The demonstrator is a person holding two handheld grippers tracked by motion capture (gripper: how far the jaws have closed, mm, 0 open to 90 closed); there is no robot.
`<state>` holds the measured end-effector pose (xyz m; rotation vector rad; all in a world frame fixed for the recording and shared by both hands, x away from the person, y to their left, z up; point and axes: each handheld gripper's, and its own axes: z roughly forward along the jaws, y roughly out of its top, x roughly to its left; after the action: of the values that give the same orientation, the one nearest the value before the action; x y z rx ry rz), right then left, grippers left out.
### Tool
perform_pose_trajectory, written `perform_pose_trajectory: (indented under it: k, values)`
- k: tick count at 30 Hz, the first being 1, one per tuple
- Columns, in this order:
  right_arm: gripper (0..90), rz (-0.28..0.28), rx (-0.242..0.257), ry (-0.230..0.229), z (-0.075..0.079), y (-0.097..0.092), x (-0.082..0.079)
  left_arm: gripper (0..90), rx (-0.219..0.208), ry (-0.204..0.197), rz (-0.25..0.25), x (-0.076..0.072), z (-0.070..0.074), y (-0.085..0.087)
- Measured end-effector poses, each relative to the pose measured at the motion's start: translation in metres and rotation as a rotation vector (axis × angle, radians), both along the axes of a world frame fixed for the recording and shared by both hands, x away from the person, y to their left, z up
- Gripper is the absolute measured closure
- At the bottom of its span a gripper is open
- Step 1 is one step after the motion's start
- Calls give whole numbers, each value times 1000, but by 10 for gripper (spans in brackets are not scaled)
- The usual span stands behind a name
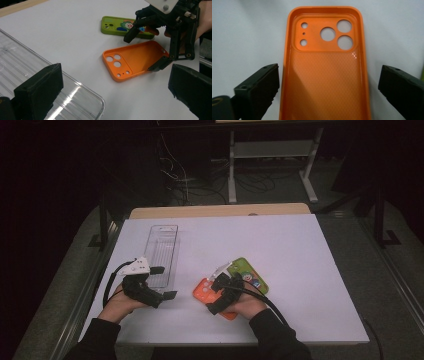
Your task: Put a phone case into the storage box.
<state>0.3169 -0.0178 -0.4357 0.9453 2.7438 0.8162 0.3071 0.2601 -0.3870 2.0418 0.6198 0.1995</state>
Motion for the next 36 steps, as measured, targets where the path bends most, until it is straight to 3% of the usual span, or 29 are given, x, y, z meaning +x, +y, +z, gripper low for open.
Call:
perform_pose_trajectory:
  k: [5, 17, 32, 36]
  values:
    - [47, 31, -26, -24, -5, 2, 0, 0, 1, 3, 4, 0, 0, 0]
    - [132, 30, -32, -35, -5, 0, -5, 0, 5, 2, 5, 0, -1, 0]
    - [151, 26, -25, -17, -3, -2, -2, 0, 7, 4, 7, 1, -1, 0]
    - [151, 16, -8, 10, 1, -5, 0, 0, 1, 3, 8, 1, -2, 0]
